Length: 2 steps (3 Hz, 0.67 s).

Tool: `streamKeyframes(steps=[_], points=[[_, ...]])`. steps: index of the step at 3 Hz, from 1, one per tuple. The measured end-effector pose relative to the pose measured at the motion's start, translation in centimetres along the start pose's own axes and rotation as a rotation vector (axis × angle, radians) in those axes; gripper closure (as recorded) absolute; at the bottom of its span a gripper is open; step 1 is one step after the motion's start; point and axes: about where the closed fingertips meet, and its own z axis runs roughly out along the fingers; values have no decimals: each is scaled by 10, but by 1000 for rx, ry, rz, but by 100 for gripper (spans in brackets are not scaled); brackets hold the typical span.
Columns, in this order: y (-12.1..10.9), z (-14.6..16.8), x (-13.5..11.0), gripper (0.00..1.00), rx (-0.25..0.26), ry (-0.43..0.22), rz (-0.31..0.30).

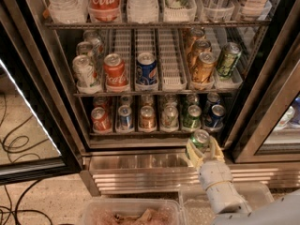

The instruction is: Pick green can from bottom shelf of fridge

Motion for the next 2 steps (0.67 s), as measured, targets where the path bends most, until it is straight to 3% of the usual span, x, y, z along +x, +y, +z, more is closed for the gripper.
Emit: streamKeyframes(steps=[2], points=[[5, -18, 3, 100, -9, -4, 34]])
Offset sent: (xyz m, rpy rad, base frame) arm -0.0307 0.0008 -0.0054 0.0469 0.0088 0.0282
